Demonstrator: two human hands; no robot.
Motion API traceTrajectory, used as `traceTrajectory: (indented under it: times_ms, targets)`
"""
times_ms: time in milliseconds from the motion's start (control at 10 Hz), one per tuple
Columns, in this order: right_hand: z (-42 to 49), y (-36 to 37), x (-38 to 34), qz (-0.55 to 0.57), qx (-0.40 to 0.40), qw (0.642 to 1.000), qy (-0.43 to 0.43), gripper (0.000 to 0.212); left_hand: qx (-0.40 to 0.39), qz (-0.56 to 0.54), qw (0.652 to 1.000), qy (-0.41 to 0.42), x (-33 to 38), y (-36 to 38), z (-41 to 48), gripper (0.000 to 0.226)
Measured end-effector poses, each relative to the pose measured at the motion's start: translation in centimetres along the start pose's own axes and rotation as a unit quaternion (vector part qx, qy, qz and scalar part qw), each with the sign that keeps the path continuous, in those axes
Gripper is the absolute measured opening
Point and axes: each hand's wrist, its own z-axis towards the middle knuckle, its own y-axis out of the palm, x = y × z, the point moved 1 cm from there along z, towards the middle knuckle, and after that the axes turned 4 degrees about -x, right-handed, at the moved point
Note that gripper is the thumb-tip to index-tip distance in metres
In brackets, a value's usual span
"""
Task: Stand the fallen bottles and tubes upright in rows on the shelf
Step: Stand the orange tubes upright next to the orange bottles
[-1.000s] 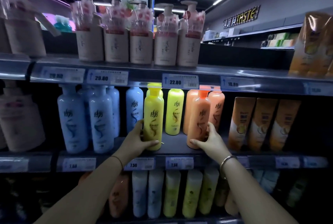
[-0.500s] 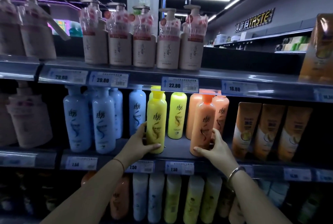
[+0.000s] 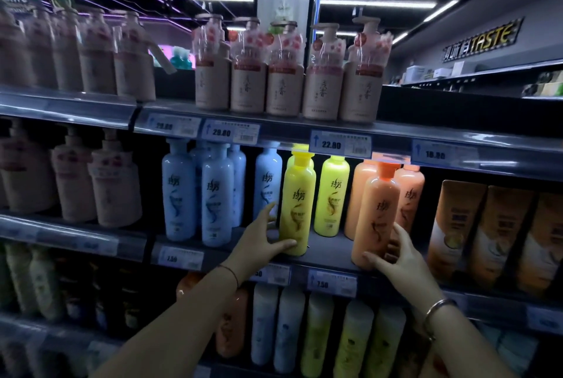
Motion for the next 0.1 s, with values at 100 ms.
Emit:
traceTrajectory:
  times_ms: [100]
  targets:
    - [-0.54, 0.12, -0.09, -0.007, 0.037, 0.999, -0.009, 0.081, 0.01, -0.011, 1.0, 0.009, 0.04, -0.97, -1.41, 0.094]
